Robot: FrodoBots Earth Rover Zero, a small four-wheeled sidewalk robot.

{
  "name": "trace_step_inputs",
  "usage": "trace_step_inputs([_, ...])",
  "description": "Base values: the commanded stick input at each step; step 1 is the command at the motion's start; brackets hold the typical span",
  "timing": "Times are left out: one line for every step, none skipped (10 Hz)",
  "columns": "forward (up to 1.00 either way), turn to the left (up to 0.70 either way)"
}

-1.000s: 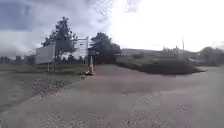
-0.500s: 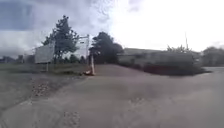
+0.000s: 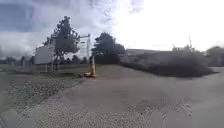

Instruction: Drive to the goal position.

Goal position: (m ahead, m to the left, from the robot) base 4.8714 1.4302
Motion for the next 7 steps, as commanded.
trace_step_inputs([0.70,-0.31])
trace_step_inputs([0.70,0.00])
trace_step_inputs([0.70,0.00])
trace_step_inputs([0.70,0.00])
trace_step_inputs([0.70,0.00])
trace_step_inputs([0.70,0.00])
trace_step_inputs([0.70,-0.09])
